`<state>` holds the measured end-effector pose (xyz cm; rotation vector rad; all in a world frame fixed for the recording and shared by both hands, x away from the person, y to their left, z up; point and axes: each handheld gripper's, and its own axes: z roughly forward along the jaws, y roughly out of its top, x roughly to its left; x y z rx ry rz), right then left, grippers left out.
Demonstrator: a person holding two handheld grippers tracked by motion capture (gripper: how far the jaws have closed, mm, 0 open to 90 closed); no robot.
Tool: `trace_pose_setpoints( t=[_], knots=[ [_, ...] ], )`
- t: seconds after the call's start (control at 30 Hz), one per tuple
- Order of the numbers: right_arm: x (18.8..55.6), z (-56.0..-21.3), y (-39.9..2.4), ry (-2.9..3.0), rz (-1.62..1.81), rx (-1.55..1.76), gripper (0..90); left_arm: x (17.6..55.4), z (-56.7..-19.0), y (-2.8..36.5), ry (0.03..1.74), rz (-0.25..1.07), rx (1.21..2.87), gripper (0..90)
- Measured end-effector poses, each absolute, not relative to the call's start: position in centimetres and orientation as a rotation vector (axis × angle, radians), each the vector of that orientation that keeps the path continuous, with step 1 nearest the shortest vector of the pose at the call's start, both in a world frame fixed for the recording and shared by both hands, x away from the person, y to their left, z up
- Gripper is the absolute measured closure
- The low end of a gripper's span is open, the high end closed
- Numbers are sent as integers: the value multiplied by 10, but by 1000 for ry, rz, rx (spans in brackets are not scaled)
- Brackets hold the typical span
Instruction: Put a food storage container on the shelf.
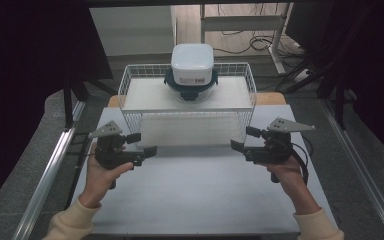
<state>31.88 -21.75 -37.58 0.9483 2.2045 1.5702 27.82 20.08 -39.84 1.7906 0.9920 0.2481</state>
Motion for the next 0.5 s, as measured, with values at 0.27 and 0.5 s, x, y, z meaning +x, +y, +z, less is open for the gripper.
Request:
trace_pose_setpoints(
  t=[0.27,0.5],
  knots=[
    [301,-424,-208,2297,1453,959,194,264,-448,203,1056,204,1825,180],
    [297,-475,-201,2418,1323,1022,189,258,-473,201,1102,222,1873,184]
  ],
)
